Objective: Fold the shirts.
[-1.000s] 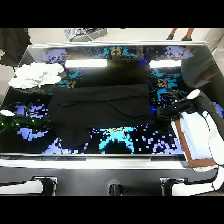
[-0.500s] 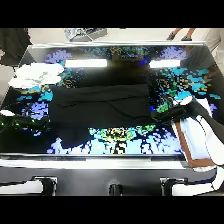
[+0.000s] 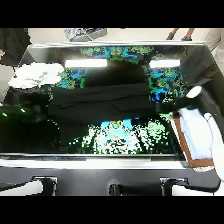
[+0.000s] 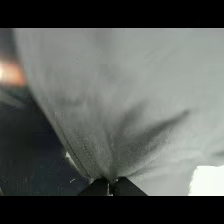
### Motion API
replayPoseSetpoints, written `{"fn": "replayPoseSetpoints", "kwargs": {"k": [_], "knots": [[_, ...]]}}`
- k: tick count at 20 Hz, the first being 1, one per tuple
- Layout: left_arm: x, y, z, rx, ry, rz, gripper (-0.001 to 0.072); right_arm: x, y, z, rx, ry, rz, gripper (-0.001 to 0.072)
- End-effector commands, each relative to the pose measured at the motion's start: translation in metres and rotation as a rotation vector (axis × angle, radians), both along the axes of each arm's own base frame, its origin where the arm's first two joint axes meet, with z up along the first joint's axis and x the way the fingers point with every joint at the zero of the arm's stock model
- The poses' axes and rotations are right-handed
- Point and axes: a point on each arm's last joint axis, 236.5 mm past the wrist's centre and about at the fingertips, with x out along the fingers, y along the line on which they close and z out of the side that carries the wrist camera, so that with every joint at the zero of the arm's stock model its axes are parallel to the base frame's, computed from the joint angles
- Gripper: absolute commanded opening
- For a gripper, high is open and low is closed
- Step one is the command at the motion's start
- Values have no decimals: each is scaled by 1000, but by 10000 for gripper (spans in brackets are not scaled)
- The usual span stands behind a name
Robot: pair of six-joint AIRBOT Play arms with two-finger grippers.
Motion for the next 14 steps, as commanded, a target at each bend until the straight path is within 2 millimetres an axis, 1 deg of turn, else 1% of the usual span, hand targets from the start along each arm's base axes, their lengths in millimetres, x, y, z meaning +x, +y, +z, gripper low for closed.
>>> {"fn": "replayPoseSetpoints", "kwargs": {"k": [1, 2, 3, 4, 5, 6, 7, 8, 9, 10, 11, 12, 14], "knots": [[48, 17, 174, 146, -423, 58, 29, 32, -42, 159, -268, -430, 113, 33], [54, 19, 260, 214, -635, 91, 28, 34, -59, 235, -413, -613, 117, 33], [47, 17, 340, 276, -828, 128, 29, 24, -75, 310, -542, -781, 78, 33], [26, 9, 415, 330, -1010, 156, 29, 0, -90, 390, -675, -953, 9, 33], [-7, -3, 481, 384, -1179, 172, 29, -33, -99, 452, -769, -1086, -62, 33], [-42, -19, 528, 426, -1309, 176, 29, -71, -103, 501, -822, -1193, -136, 33], [-72, -33, 554, 453, -1391, 176, 29, -104, -102, 529, -833, -1260, -186, 33], [-99, -43, 567, 463, -1434, 191, 29, -128, -97, 540, -816, -1294, -214, 34], [-118, -47, 570, 459, -1439, 224, 29, -146, -94, 543, -800, -1299, -228, 34], [-131, -46, 566, 450, -1419, 270, 29, -161, -91, 541, -796, -1285, -227, 34], [-145, -43, 562, 459, -1406, 318, 29, -171, -90, 536, -795, -1262, -221, 34], [-155, -40, 559, 486, -1400, 343, 29, -179, -89, 530, -789, -1240, -215, 34], [-165, -36, 558, 520, -1396, 367, 29, -185, -87, 524, -772, -1212, -219, 34]]}}
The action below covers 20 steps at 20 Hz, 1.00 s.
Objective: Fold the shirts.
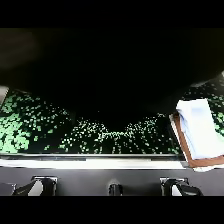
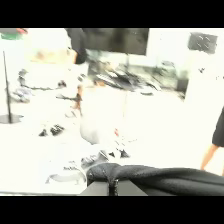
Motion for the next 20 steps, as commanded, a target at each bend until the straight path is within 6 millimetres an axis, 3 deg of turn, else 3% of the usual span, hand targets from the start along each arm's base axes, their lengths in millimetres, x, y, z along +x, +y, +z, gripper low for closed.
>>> {"fn": "replayPoseSetpoints", "kwargs": {"k": [1, 3, 5, 6, 8, 11, 13, 15, 16, 18, 20], "knots": [[-37, 1, 8, -3, -46, 77, 29, -33, 1, -2, 36, 16, -25, 34], [-26, 4, -6, -9, 18, 69, 29, -26, 0, -18, 66, 77, -27, 34], [-3, 11, -36, -12, 146, 56, 28, -10, -3, -54, 91, 229, -31, 35], [13, 17, -58, -21, 237, 45, 28, 3, -4, -82, 112, 344, -27, 35], [54, 33, -115, -47, 455, 12, 28, 34, 5, -159, 178, 658, 26, 34], [123, 43, -229, -82, 818, -111, 28, 98, 28, -288, 297, 1057, 165, 33], [162, 43, -324, -116, 1049, -174, 28, 136, 24, -374, 382, 1213, 144, 33], [192, 41, -420, -140, 1238, -206, 29, 173, 31, -444, 472, 1281, 160, 33], [207, 40, -461, -168, 1295, -215, 29, 193, 43, -466, 525, 1270, 207, 33], [241, 30, -518, -255, 1321, -244, 29, 243, 55, -494, 625, 1147, 240, 33], [273, 18, -547, -361, 1268, -262, 29, 292, 48, -501, 685, 968, 208, 33]]}}
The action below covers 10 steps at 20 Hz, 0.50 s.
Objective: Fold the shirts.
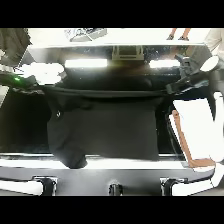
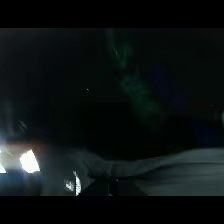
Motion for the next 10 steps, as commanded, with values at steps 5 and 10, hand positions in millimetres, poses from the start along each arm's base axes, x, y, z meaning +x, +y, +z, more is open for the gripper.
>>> {"fn": "replayPoseSetpoints", "kwargs": {"k": [5, 10], "knots": [[102, -19, -56, -151, -219, 153, 30, 130, -21, -4, 115, -438, -292, 33], [78, -35, -70, -118, -117, 57, 29, 88, -7, -40, 96, -225, -175, 34]]}}
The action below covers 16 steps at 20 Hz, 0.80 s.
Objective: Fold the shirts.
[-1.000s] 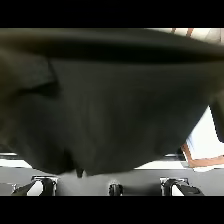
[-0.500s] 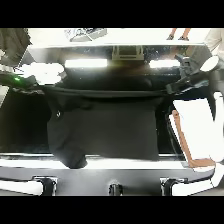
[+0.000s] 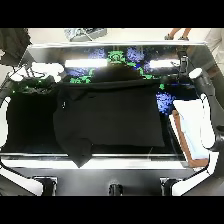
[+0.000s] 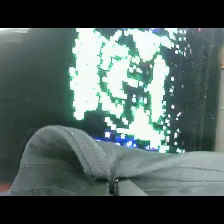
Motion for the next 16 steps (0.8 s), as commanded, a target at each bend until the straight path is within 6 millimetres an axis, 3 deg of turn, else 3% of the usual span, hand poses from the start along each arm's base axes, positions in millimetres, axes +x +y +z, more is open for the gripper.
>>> {"fn": "replayPoseSetpoints", "kwargs": {"k": [1, 2, 5, 6, 8, 11, 14, 15, 16], "knots": [[-25, 1, -4, 92, 74, -83, 29, -34, 3, -16, -35, 141, 85, 34], [-46, 9, -5, 156, 140, -125, 29, -55, 1, -20, -71, 219, 129, 35], [-124, 20, -21, 217, 450, -222, 29, -144, 1, -45, -107, 579, 272, 35], [-137, 18, -27, 203, 503, -232, 29, -163, 3, -52, -93, 650, 300, 34], [-151, 14, -42, 184, 558, -238, 29, -174, 3, -63, -86, 695, 299, 34], [-169, 10, -67, 158, 637, -249, 29, -177, 19, -77, 4, 733, 288, 34], [-174, 9, -75, 146, 665, -230, 36, -182, 23, -88, 40, 783, 267, 36], [-173, 9, -74, 140, 664, -225, 142, -181, 23, -88, 42, 783, 259, 74], [-174, 8, -70, 138, 664, -229, 349, -180, 22, -85, 43, 778, 251, 258]]}}
